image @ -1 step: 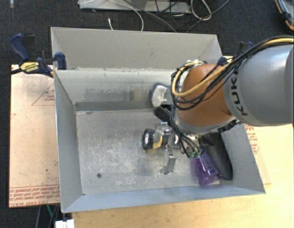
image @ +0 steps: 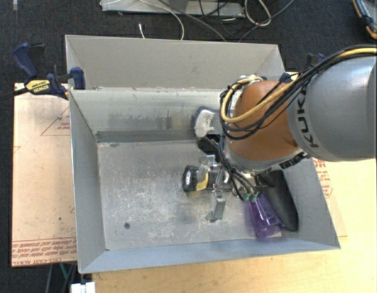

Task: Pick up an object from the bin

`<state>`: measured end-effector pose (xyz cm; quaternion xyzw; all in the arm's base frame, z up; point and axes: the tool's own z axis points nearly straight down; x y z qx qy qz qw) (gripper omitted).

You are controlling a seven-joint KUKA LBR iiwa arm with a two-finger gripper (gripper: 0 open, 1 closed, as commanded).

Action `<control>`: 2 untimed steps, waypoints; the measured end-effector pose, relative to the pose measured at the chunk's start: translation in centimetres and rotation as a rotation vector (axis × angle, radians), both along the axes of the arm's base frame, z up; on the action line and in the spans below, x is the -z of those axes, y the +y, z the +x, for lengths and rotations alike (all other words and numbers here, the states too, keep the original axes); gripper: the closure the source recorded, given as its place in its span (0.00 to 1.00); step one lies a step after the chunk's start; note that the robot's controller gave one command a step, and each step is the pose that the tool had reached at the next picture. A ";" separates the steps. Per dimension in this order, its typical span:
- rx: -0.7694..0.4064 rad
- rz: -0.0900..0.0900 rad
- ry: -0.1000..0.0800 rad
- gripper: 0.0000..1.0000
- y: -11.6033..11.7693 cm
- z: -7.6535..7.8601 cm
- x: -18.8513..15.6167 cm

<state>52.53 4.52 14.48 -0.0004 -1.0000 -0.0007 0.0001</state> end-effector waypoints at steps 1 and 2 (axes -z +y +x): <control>0.093 0.001 -0.003 0.00 -6.6 5.3 7.4; 0.118 0.003 -0.007 0.00 -5.8 4.7 7.5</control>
Offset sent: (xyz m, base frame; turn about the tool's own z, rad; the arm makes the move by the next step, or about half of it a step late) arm 0.0459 -0.0590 -0.0748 0.1188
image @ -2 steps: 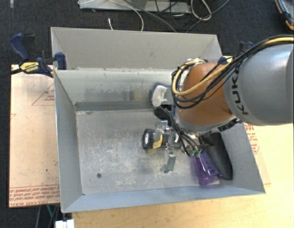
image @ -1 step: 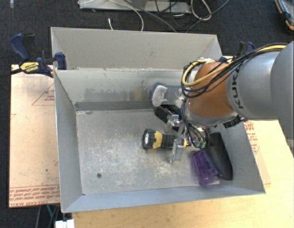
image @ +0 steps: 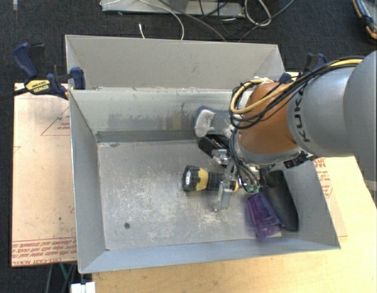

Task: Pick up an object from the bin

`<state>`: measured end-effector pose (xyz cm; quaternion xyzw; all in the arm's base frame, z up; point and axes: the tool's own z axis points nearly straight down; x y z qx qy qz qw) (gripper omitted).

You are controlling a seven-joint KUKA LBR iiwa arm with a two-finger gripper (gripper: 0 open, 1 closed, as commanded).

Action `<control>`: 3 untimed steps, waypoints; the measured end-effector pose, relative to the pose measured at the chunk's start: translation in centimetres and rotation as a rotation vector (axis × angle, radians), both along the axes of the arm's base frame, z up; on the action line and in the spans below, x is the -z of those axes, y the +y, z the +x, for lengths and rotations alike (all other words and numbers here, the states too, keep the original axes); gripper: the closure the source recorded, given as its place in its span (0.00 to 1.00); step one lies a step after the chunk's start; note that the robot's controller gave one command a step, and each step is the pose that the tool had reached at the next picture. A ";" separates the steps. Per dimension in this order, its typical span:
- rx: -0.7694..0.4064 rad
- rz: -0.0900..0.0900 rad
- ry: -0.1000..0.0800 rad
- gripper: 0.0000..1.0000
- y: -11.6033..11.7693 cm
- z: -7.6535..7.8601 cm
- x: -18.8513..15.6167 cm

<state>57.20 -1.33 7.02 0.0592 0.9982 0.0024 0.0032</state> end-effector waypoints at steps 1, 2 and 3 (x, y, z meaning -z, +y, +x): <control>-0.020 -0.001 0.001 0.00 -0.6 0.6 0.0; -0.003 0.001 -0.002 0.00 0.0 0.2 0.0; -0.017 0.000 -0.002 1.00 -0.4 0.6 -0.1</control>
Offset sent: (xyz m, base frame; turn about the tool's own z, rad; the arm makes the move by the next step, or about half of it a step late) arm 0.0009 -0.0007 0.0001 -0.0023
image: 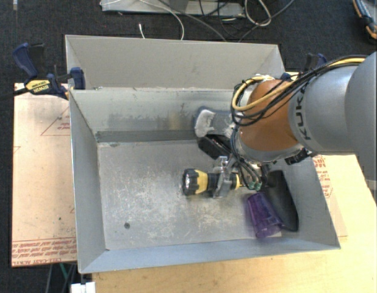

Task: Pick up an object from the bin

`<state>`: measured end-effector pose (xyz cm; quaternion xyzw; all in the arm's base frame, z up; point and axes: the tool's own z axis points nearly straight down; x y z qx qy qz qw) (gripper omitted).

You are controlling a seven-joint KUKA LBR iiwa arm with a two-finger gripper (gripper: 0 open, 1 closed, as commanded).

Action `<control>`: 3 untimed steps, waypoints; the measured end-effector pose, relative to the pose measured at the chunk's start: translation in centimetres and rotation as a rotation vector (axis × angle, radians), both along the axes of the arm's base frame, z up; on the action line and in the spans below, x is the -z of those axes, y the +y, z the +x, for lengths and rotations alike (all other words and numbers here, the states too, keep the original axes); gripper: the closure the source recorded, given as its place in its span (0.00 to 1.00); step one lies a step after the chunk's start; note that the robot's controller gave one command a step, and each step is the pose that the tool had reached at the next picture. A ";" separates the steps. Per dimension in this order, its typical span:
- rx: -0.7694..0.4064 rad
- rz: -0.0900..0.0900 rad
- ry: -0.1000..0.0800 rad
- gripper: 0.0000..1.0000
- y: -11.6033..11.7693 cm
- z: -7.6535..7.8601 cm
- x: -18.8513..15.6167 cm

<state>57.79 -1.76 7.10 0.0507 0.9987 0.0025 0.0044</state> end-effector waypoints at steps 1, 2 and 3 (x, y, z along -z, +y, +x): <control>0.000 0.000 0.000 1.00 0.0 0.0 0.0; 0.000 0.001 0.011 1.00 0.0 -0.3 -3.1; 0.000 0.001 0.006 1.00 0.0 -0.2 -6.2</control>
Offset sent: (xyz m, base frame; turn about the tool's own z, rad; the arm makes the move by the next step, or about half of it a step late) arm 0.0002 0.0000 0.0833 0.0002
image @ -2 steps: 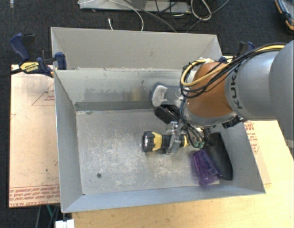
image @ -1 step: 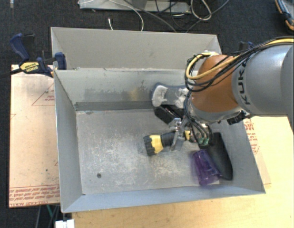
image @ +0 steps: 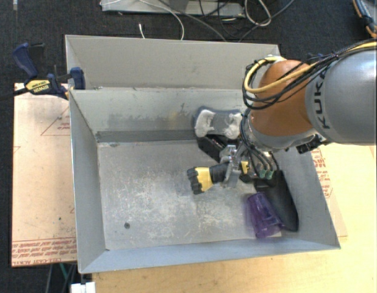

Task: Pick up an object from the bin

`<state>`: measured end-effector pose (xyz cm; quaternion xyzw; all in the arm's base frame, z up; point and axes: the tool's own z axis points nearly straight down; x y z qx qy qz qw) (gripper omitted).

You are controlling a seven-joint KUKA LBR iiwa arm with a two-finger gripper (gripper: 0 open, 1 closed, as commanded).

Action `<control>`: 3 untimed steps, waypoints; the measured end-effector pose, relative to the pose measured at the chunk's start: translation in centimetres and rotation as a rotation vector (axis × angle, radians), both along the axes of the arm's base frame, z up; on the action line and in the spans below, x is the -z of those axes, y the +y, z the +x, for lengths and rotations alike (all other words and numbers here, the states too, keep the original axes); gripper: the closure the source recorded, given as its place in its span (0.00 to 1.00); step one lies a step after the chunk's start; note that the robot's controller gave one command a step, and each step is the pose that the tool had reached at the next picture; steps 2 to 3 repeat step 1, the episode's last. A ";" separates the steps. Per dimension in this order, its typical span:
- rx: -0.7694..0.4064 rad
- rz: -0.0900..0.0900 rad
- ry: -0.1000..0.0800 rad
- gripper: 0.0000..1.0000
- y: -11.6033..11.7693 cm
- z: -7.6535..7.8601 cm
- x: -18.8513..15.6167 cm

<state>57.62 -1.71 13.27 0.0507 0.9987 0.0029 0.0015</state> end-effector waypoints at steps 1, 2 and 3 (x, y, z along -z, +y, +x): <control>0.000 0.000 0.002 1.00 0.0 -0.1 -3.1; 0.000 0.000 0.002 1.00 0.0 -0.1 -3.1; 0.000 0.000 0.002 1.00 0.0 -0.1 -3.1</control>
Offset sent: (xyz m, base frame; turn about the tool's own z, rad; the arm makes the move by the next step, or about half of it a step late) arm -0.0009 0.0001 0.0291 0.0001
